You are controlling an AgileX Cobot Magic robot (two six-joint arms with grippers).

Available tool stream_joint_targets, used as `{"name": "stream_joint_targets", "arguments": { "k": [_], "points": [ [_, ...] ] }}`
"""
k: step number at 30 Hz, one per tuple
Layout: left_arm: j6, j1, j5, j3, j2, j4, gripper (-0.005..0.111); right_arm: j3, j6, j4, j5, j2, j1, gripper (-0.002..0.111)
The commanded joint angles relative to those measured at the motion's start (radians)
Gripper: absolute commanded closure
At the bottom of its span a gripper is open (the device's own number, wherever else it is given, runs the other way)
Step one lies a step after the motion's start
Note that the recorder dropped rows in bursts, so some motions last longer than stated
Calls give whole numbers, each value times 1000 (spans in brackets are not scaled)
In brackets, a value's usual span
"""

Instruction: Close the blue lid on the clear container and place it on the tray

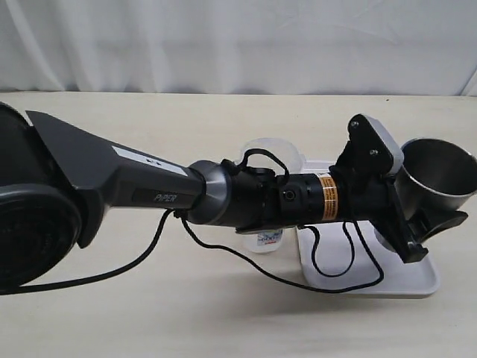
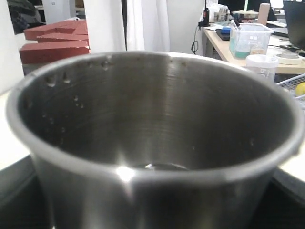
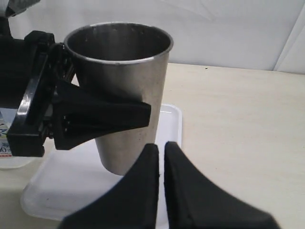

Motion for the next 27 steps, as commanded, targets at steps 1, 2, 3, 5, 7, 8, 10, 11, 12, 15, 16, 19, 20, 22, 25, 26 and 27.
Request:
{"name": "stream_joint_targets", "arguments": {
  "k": [1,2,3,5,7,8,10,11,12,15,16,19,20,22,25,26,27],
  "points": [
    [45,9,-128,-12,-17,-91,107,1,-6,1,-9,-6,-4,104],
    [45,13,-132,-12,-17,-91,107,1,-6,1,-9,-6,-4,104],
    [45,13,-128,-12,-17,-91,107,1,-6,1,-9,-6,-4,104],
    [45,11,-96,-12,-17,-86,107,1,-6,1,-9,-6,-4,104],
    [52,6,-48,-12,-17,-88,107,1,-6,1,-9,-6,-4,104],
    [56,3,-34,-12,-17,-88,107,1,-6,1,-9,-6,-4,104],
    [80,-9,-1,-12,-17,-88,107,1,-6,1,-9,-6,-4,104],
    [106,-14,1,-12,-17,-88,107,1,-6,1,-9,-6,-4,104],
    [127,-23,2,-12,-17,-88,107,1,-6,1,-9,-6,-4,104],
    [153,-46,2,-12,-19,-97,107,1,-6,1,-9,-6,-4,104],
    [153,-52,7,-12,-19,-113,107,1,-6,1,-9,-6,-4,104],
    [153,-69,15,-12,-19,-145,107,1,-6,1,-9,-6,-4,104],
    [153,-73,15,-10,-19,-155,107,1,-6,1,-9,-6,-4,104],
    [153,-81,15,-8,-19,-184,107,1,-6,1,-9,-6,-4,104],
    [153,-94,4,-4,-19,-221,107,1,-6,1,-9,-6,-4,104],
    [153,-96,0,-4,-19,-221,107,1,-6,1,-9,-6,-4,104],
    [155,-101,0,-4,-19,-227,107,1,-6,1,-9,-6,-4,104]
  ]
}}
